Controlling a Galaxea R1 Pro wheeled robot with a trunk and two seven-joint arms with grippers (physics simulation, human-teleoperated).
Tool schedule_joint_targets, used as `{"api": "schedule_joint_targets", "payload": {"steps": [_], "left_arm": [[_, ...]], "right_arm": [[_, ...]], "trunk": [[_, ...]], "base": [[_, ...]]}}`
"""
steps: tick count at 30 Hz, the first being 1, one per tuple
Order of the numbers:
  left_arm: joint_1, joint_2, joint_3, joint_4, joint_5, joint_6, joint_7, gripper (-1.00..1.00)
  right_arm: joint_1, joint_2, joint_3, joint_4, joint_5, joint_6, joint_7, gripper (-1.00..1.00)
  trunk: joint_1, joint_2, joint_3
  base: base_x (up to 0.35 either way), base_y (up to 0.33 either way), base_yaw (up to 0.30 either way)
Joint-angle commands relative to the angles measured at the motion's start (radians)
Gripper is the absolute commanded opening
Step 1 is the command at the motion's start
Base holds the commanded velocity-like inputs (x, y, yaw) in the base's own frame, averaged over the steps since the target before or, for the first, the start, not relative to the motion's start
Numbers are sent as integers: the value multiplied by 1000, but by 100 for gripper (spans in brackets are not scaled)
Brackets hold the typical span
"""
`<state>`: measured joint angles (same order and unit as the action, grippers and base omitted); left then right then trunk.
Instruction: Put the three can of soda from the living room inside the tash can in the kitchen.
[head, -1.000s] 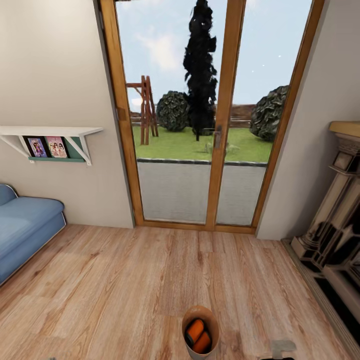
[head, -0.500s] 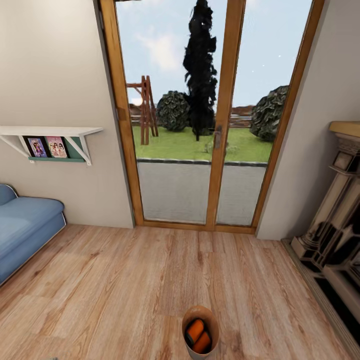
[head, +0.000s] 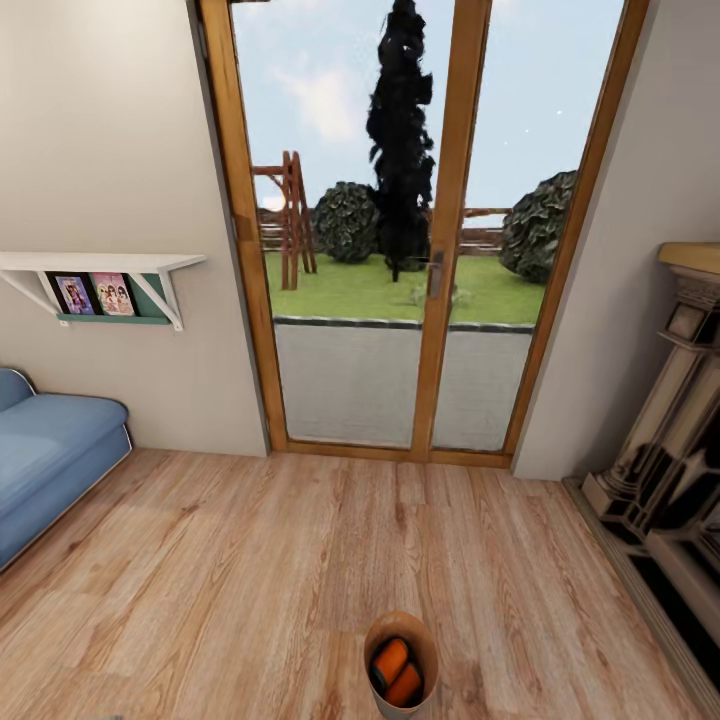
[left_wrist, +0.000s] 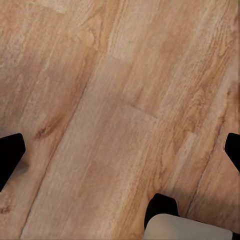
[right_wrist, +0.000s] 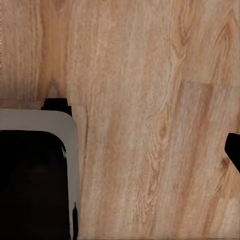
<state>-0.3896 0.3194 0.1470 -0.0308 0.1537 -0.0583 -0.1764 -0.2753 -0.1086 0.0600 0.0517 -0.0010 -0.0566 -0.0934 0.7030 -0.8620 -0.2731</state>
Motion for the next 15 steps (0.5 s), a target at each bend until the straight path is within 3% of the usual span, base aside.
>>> {"api": "schedule_joint_targets", "payload": {"steps": [1,5,10,15], "left_arm": [[0,-3,0,0,0,0,0,100],[0,-14,0,0,1,0,0,100],[0,-82,0,0,1,1,-1,100],[0,-113,0,-1,1,1,-1,100]], "right_arm": [[4,4,0,0,-1,0,1,100],[8,16,0,0,-3,0,1,100],[10,22,0,0,-4,-1,1,100],[10,22,0,1,-5,-2,1,100]], "trunk": [[0,0,0],[0,0,0],[0,0,0],[0,0,0]], "base": [[0,0,0],[0,0,0],[0,0,0],[0,0,0]]}}
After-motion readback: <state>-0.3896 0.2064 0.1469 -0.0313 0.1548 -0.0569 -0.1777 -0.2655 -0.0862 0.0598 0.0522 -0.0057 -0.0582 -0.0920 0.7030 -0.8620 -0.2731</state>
